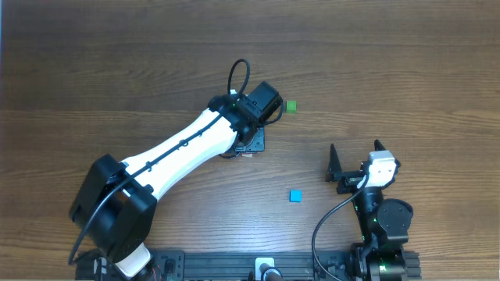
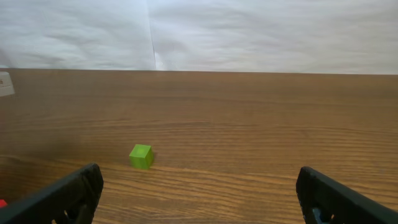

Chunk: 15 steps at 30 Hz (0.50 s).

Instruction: Stack Cubes

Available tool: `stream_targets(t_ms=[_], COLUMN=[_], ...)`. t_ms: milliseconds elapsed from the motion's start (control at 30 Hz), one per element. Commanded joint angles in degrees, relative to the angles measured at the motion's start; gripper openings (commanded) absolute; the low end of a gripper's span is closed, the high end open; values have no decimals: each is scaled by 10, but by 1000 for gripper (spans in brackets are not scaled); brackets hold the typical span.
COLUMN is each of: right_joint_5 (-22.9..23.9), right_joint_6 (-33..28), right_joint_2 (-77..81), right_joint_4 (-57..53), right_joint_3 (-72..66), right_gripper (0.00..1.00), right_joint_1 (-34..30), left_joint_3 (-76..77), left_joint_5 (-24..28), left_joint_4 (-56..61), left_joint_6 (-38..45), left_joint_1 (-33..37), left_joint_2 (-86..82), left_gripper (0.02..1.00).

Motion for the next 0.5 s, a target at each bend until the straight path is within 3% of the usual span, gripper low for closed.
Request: stream_targets(t_ms=[33, 500], right_joint_5=[-2, -2], right_joint_6=[-1, -1], right_joint_2=[0, 0], right_joint_4=[-1, -1], right_joint_3=[-4, -4], right_gripper=[991, 993], right_joint_1=[1, 1], left_joint_3=[12, 12], left_joint_5=[9, 24], left_joint_4=[2, 11], left_joint_6=[-2, -2], left_joint_1=[3, -3], left_joint_2=[3, 15], left_gripper=[91, 97])
